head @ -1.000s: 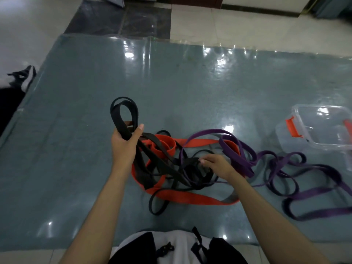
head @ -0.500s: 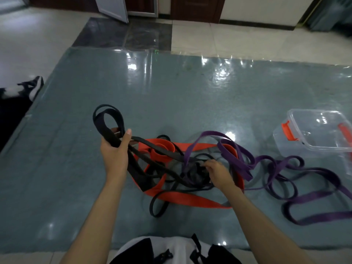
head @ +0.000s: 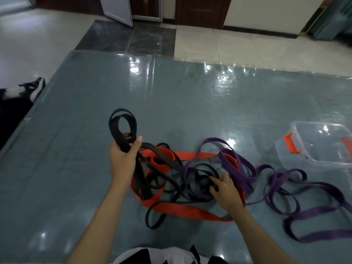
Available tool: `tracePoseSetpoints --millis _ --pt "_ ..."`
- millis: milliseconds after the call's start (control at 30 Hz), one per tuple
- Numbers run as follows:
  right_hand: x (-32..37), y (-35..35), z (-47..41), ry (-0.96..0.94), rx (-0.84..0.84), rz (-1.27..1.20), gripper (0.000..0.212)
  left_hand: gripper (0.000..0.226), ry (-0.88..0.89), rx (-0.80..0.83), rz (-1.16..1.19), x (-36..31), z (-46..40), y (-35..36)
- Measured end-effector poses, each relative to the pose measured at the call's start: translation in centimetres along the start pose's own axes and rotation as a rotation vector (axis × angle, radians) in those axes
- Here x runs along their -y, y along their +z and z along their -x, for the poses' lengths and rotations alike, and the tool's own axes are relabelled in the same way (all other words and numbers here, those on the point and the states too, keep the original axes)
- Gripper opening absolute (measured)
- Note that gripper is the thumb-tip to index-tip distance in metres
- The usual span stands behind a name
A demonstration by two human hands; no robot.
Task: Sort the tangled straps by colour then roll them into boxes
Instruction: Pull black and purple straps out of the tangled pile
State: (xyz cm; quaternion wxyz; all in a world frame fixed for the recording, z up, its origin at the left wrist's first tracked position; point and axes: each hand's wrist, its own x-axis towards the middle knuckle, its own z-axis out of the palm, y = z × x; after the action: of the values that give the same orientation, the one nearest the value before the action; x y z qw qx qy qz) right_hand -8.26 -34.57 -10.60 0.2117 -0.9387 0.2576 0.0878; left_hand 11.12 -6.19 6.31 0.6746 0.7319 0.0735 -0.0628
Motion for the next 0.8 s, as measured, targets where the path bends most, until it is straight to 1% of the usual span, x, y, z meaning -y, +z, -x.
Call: tracePoseSetpoints --millis 33,100,167,267,300,333,400,533,633,800 --pt "0.3 -0.4 0.2 0.040 0.086 -0.037 0.048 0.020 0.001 0.010 0.002 0.0 0.0 0.1" --pt "0.8 -1.0 0.5 0.080 0.203 -0.081 0.051 0.020 0.007 0.022 0.002 -0.1 0.0 0.0" --pt "1.1 -1.6 0.9 0.062 0.261 -0.048 0.057 0.021 0.007 0.013 0.005 -0.2 0.1 -0.3" --pt "0.8 -2.2 1.6 0.031 0.349 0.013 0.081 0.029 -0.009 -0.027 0.085 -0.5 0.0 -1.1" --pt "0.7 -2.3 1.9 0.024 0.360 0.034 0.084 0.031 -0.013 -0.038 0.106 -0.7 -0.1 -1.4" --pt "0.8 -2.4 2.0 0.022 0.343 0.054 0.085 0.033 -0.016 -0.044 0.115 -0.8 0.0 -1.6" --pt "1.0 -2.5 2.2 0.032 0.238 0.088 0.076 0.034 -0.007 -0.034 0.113 -1.1 0.1 -1.9" --pt "2.6 -3.1 2.6 0.030 -0.048 0.234 0.045 0.025 0.038 0.002 0.080 -1.0 1.1 -1.9" --pt "2.9 -4.2 3.1 -0.013 -0.183 0.274 0.043 0.026 0.046 -0.002 0.061 -1.3 1.9 -2.0" --pt "0.9 -5.6 3.8 -0.033 -0.254 0.301 0.042 0.033 0.025 -0.016 0.050 -1.3 2.5 -2.6"
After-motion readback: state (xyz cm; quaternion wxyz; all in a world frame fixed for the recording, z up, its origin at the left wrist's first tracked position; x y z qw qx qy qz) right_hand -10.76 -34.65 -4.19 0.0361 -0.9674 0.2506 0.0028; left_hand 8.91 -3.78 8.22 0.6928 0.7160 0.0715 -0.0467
